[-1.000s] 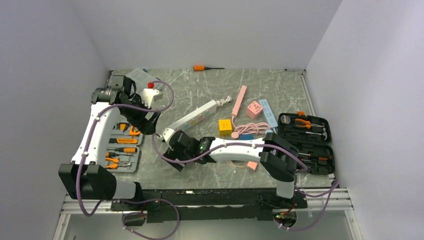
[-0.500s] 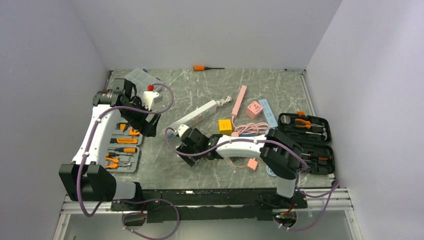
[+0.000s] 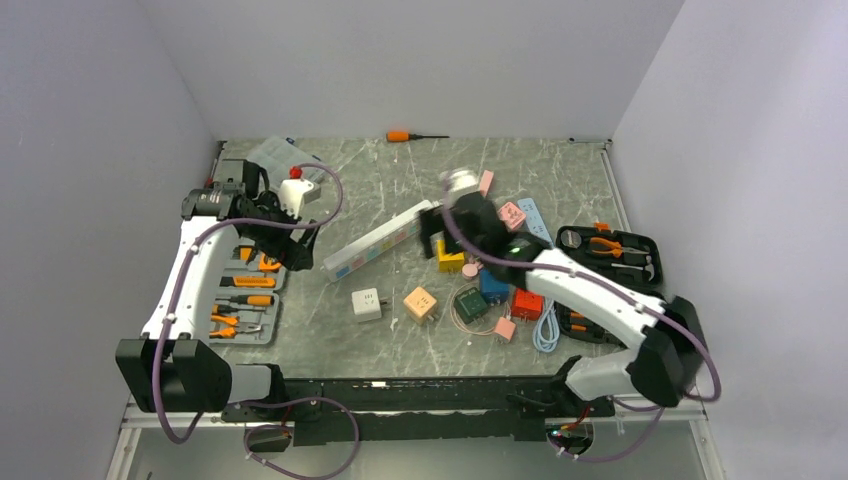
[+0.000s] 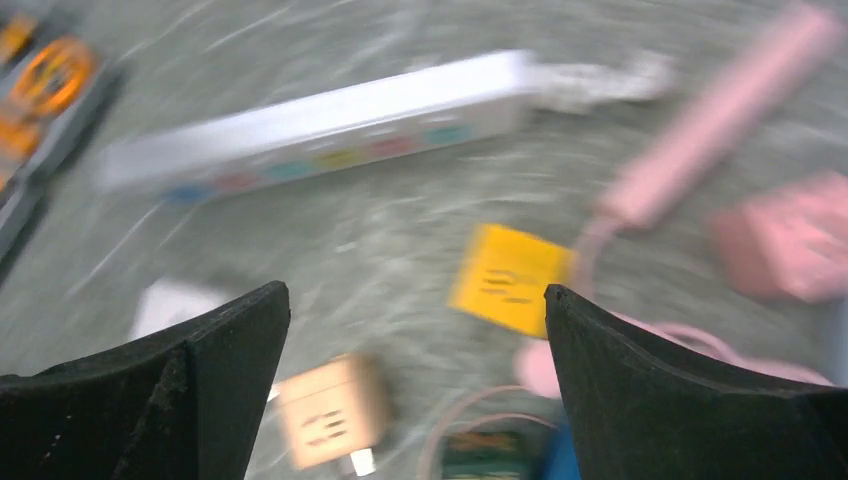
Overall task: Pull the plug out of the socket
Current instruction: Move the plug to the corner of the board, then reset both arms
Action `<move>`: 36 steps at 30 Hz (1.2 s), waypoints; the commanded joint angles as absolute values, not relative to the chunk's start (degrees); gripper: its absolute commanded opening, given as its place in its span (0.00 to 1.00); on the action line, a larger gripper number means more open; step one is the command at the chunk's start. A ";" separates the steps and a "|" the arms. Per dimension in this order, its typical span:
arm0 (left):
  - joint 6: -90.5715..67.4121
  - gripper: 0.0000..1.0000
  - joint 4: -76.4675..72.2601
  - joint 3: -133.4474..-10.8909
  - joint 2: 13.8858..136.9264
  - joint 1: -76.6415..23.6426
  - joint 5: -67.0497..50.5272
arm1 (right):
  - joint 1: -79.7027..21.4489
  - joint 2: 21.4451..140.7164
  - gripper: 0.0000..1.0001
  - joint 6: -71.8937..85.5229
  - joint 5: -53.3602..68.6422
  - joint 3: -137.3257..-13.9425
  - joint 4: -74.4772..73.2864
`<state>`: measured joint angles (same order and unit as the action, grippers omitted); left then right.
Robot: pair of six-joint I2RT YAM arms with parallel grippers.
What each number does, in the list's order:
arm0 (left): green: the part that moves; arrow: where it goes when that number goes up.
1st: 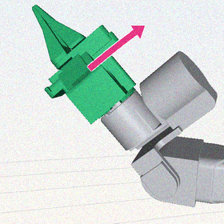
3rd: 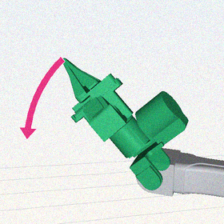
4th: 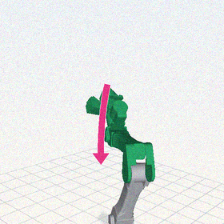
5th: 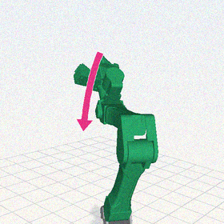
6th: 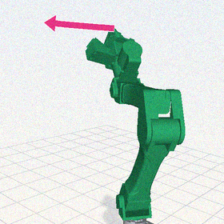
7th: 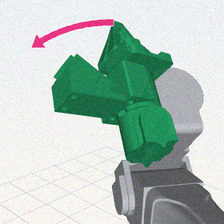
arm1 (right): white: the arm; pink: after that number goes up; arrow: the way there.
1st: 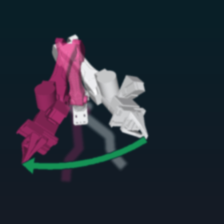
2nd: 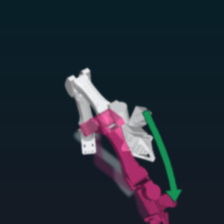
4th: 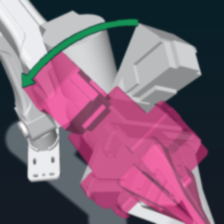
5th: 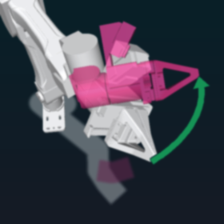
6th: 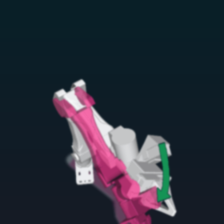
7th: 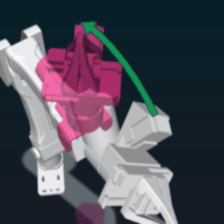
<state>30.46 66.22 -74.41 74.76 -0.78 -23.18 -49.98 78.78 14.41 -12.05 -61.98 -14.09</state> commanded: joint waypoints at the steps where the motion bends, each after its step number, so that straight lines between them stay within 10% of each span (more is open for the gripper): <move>1: 25.54 0.99 58.27 -71.69 72.05 2.04 -23.86 | -37.00 69.90 1.00 24.90 -28.33 -54.74 -14.12; 8: 16.00 0.99 43.04 -66.03 70.25 6.19 -23.18 | -22.05 65.17 1.00 19.36 -49.32 -43.31 -0.46; 17: 7.26 0.99 13.86 -53.23 66.72 8.16 -16.62 | -0.79 72.20 1.00 20.40 -45.48 -37.91 14.72; 36: 4.52 0.99 -41.13 -22.50 73.80 8.15 -11.89 | -1.08 84.37 1.00 10.74 -32.94 -24.35 44.60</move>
<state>7.55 -18.83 -27.81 75.40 7.97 -11.05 -0.64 83.15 13.61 -35.35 -27.70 30.89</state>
